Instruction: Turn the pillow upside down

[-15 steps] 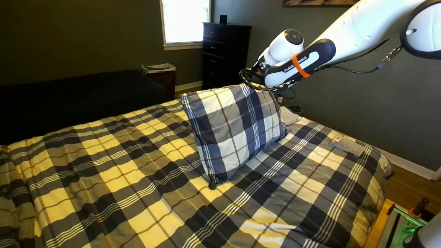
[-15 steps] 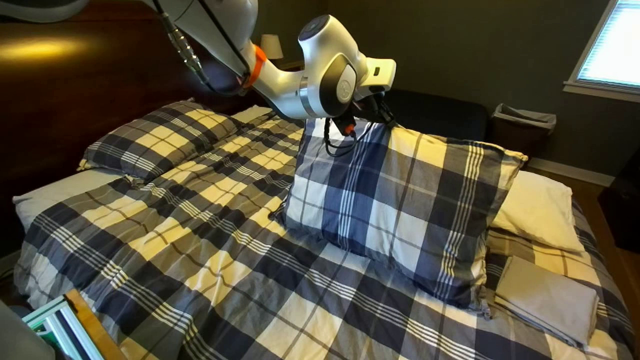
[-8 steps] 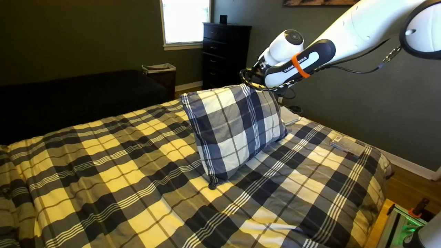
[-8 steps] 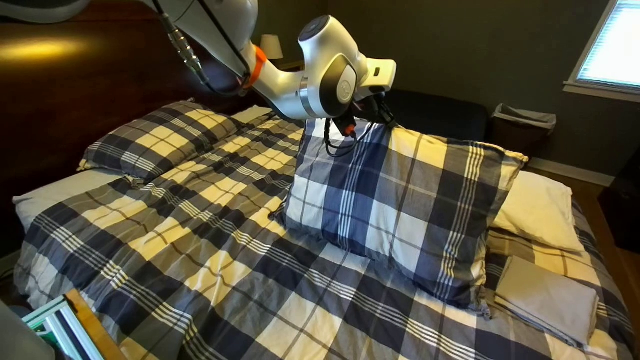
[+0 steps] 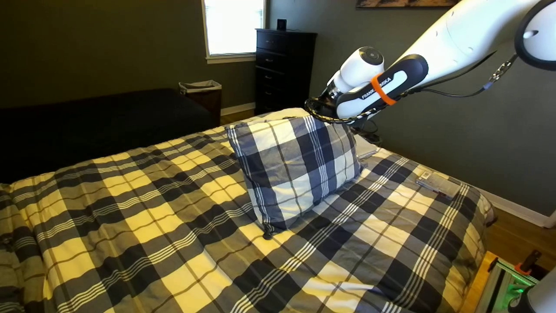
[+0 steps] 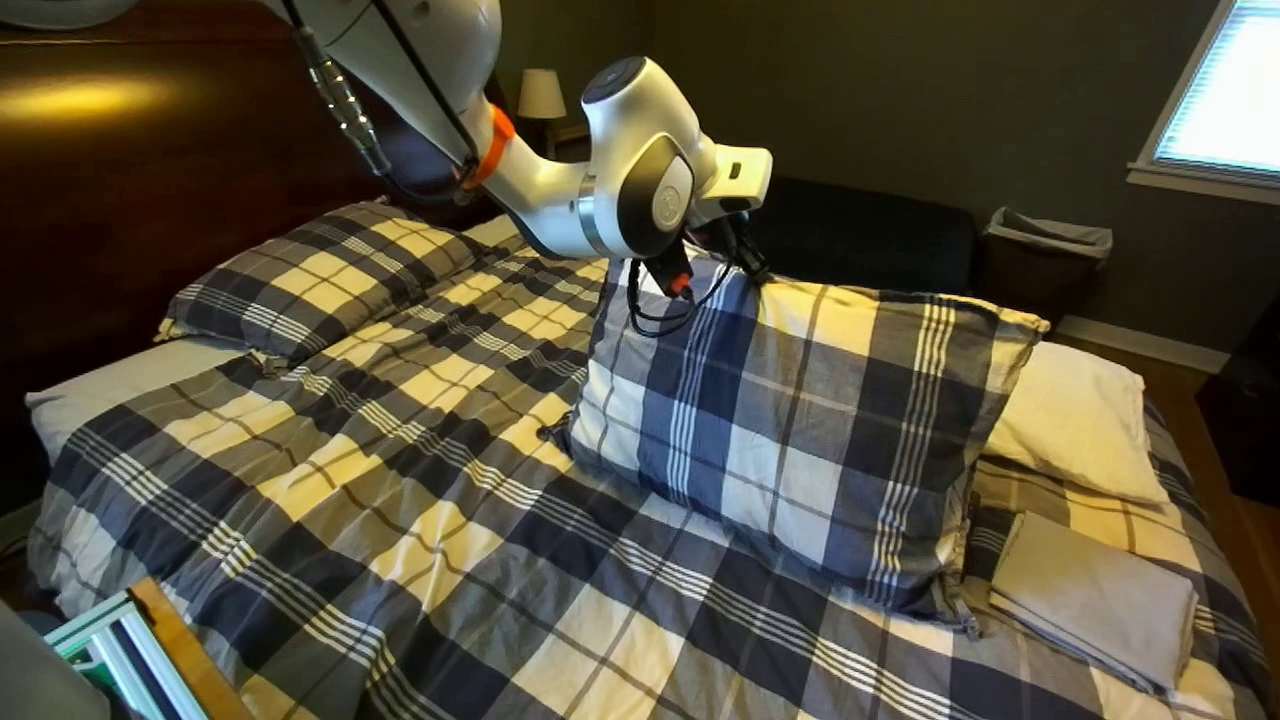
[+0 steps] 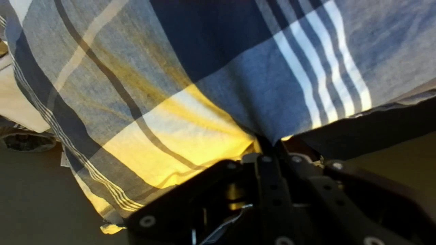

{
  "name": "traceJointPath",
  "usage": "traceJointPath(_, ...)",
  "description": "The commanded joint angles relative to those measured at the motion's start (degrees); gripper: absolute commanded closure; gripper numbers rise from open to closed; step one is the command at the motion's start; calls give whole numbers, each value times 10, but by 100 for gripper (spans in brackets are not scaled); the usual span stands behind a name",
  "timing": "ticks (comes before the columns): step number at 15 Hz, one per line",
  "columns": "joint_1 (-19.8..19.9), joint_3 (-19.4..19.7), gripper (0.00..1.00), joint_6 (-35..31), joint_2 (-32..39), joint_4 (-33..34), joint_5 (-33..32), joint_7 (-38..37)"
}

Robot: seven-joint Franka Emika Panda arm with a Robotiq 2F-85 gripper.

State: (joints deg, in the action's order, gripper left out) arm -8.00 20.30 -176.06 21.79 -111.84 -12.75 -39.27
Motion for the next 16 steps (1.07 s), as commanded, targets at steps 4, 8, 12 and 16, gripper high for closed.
traceJointPath(4, 40, -46, 100, 47, -111, -117, 12, 90)
traceJointPath(8, 53, -50, 100, 113, -158, -153, 21, 134)
traceJointPath(12, 52, -35, 100, 182, -191, -174, -4, 146)
traceJointPath(16, 90, -69, 100, 270, -207, -185, -8, 153)
